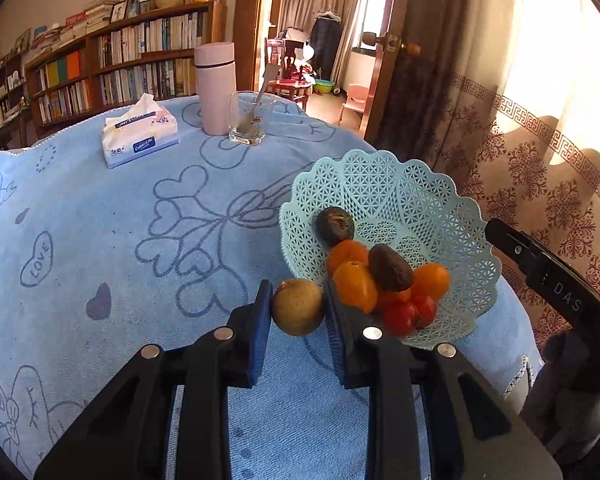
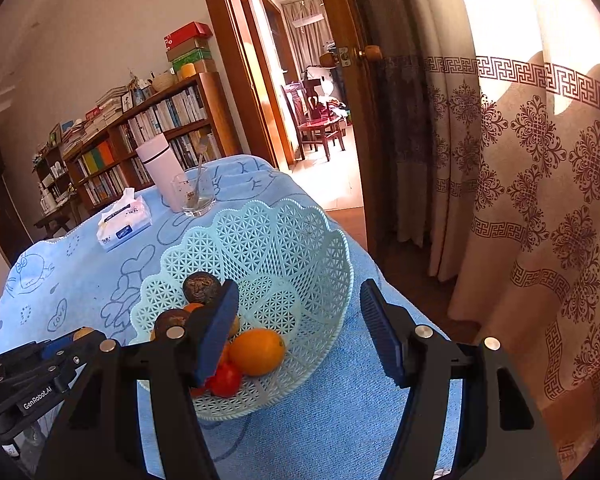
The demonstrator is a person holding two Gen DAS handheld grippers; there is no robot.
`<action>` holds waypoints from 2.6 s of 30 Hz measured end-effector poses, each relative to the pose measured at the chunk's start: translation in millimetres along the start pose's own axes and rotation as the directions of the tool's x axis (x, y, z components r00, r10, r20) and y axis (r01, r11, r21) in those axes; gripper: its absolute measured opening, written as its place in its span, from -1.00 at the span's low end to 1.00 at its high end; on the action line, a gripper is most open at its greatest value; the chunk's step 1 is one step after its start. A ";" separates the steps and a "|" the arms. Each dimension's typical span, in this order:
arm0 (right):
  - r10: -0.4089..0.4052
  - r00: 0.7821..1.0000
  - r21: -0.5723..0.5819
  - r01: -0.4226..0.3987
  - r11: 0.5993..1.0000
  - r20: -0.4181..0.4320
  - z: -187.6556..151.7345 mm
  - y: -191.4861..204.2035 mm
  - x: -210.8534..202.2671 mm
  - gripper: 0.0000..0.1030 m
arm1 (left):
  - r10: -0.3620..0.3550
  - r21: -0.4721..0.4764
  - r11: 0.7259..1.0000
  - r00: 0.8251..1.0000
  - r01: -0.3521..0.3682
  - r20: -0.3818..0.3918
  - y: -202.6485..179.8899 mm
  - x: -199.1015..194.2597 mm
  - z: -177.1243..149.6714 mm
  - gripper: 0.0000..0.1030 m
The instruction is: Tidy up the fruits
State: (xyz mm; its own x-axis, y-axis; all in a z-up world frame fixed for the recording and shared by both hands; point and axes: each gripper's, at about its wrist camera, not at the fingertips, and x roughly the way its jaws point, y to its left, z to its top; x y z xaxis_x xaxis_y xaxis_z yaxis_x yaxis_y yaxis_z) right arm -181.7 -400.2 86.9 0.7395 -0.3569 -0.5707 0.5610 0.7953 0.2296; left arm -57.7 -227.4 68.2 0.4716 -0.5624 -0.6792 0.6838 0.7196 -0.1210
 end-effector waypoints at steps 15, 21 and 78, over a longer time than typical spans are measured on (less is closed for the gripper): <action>0.002 1.000 0.045 -0.001 0.999 -0.025 -6.1 -16.6 1.1 0.59 | -0.017 -0.067 0.998 0.999 0.019 0.030 5.9 19.0 19.5 0.58; 0.022 0.998 0.029 -0.021 0.999 -0.059 -20.0 -13.9 -5.8 0.76 | 0.071 0.032 0.997 0.995 -0.073 0.074 -4.8 2.9 3.4 0.73; 0.016 0.991 -0.185 -0.040 0.982 -0.134 -53.7 29.7 -0.1 0.92 | 0.382 0.207 0.892 0.915 -0.401 0.129 -12.2 -1.1 -30.1 0.90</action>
State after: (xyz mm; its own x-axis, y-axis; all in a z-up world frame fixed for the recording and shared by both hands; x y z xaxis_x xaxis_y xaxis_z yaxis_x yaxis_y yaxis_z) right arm -185.2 -350.2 51.5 0.6919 -0.2758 -0.6673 0.4519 0.8862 0.1024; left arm -83.3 -223.3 48.7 0.7646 -0.2929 -0.5741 0.5362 0.7834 0.3144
